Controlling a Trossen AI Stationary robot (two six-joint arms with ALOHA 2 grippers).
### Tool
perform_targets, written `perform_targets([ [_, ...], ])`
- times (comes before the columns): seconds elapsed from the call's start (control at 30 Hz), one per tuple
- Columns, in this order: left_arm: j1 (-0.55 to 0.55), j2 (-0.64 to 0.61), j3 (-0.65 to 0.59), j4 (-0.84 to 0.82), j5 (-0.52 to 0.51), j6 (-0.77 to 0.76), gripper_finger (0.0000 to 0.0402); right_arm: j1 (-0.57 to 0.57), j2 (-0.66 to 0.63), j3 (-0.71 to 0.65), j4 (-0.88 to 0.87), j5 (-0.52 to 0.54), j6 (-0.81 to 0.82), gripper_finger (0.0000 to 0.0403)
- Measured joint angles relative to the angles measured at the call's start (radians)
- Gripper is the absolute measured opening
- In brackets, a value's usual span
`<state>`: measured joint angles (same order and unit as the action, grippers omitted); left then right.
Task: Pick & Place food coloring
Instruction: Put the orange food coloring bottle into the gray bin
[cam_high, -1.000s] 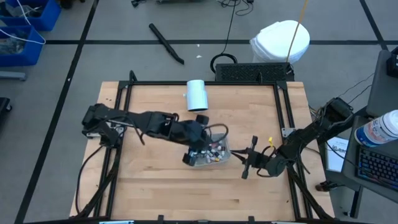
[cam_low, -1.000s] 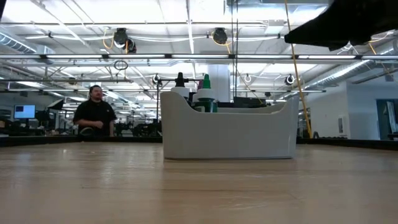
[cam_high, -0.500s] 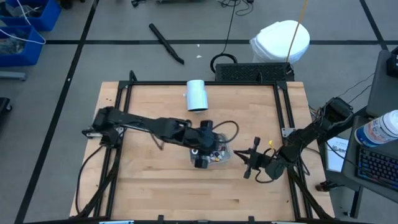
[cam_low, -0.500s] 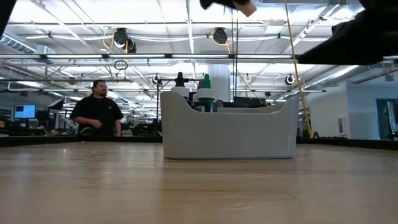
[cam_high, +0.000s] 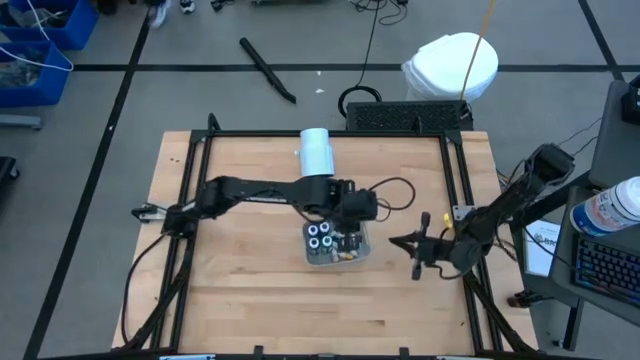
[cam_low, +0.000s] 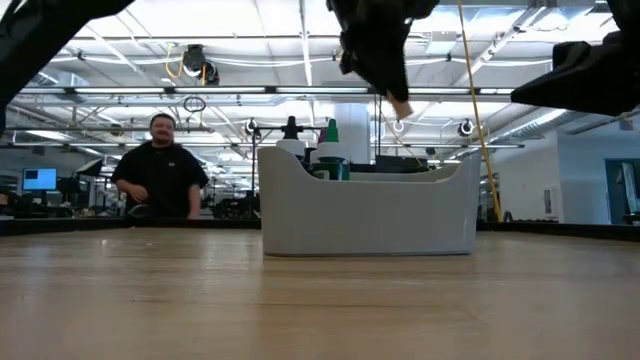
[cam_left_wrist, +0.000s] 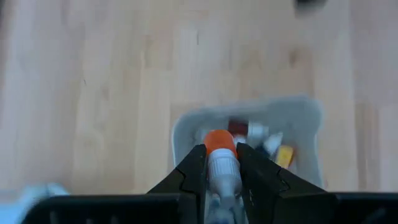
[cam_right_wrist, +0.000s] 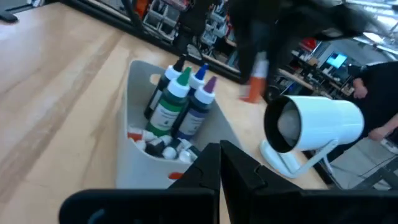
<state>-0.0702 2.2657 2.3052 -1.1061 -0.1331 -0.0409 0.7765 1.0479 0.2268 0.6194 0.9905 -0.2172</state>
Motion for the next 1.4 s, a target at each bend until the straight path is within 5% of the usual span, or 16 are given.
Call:
perform_targets([
  [0.5, -0.018, 0.096, 0.038, -0.101, 0.011, -0.198, 0.0075, -0.004, -0.283, -0.157, 0.031, 0.000, -0.064, 0.0000],
  [1.4, -0.005, 0.222, 0.037, -0.118, 0.072, -0.197, 0.0076, -0.003, -0.317, -0.161, 0.054, -0.053, -0.057, 0.0000],
])
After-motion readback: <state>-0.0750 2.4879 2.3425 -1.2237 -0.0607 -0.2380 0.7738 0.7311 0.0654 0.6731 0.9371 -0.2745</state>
